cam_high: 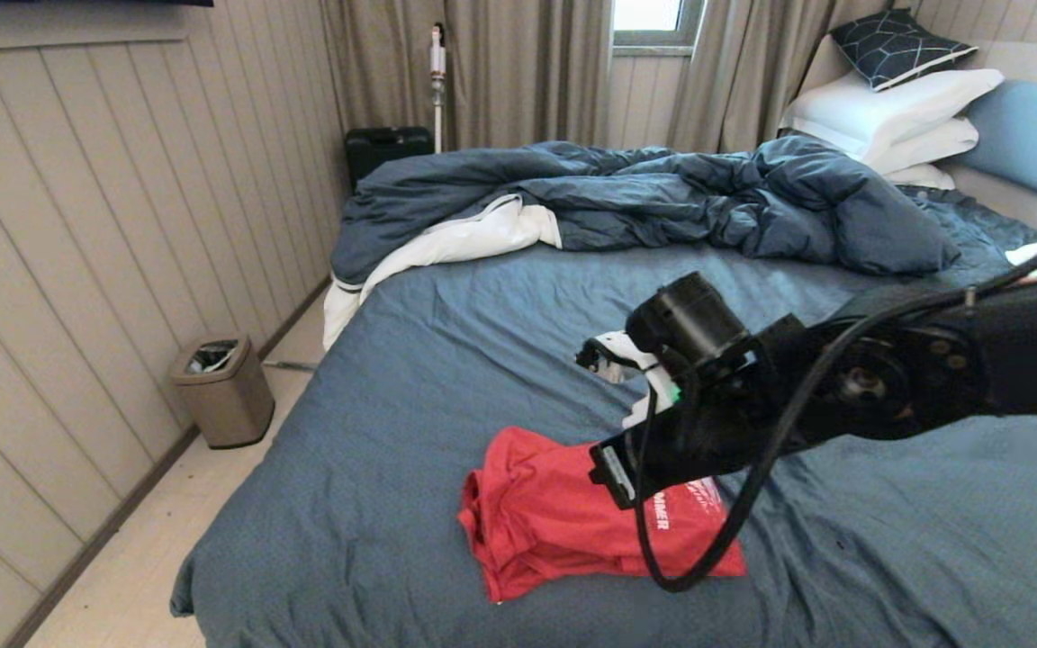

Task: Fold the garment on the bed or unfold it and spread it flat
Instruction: Unford the red T-shirt

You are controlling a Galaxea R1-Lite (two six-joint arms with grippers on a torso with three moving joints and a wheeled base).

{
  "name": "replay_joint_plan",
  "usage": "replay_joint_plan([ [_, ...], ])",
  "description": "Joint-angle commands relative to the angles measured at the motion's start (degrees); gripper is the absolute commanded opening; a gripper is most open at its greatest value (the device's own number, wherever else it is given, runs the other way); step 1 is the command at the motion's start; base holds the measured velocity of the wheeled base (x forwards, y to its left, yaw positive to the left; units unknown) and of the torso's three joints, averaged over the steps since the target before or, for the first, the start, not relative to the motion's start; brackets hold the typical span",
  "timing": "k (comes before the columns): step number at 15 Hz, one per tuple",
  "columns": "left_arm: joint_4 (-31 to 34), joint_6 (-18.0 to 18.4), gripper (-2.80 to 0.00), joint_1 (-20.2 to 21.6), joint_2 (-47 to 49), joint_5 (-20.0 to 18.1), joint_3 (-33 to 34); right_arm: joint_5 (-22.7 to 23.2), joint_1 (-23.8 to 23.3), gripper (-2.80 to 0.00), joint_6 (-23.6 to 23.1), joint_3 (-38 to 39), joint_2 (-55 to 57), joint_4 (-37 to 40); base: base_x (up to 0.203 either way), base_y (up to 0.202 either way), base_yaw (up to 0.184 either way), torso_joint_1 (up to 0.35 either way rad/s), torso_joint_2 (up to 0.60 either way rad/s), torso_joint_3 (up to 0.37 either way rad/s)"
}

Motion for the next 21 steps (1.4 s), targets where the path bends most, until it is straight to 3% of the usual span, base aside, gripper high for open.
replay_joint_plan([
  [1,-0.05,-0.05,-2.8,-0.03,0.0,-0.01,0.0,-0.47,2.4,0.0,-0.12,-3.74,5.86,0.13,0.0,0.0,0.0,0.0,0.0,0.0],
  [6,-0.05,-0.05,-2.8,0.03,0.0,-0.01,0.0,-1.84,7.17,0.0,0.0,-10.21,13.51,-0.16,0.0,0.0,0.0,0.0,0.0,0.0],
  [11,-0.05,-0.05,-2.8,0.06,0.0,-0.01,0.0,-12.59,9.75,0.0,0.1,-17.59,20.78,-0.16,0.0,0.0,0.0,0.0,0.0,0.0],
  [18,-0.05,-0.05,-2.8,-0.03,0.0,-0.01,0.0,-14.53,9.7,0.0,0.07,-20.24,24.46,-0.87,0.0,0.0,0.0,0.0,0.0,0.0],
  [19,-0.05,-0.05,-2.8,0.06,0.0,-0.01,0.0,-14.54,9.54,-2.8,0.01,-20.25,24.46,-0.86,0.0,0.0,0.0,0.0,0.0,0.0],
  [21,-0.05,-0.03,-2.8,-0.02,0.0,-0.01,0.0,-14.8,9.29,-2.8,-0.04,-19.97,23.85,-0.61,0.0,0.0,0.0,0.0,0.0,0.0],
])
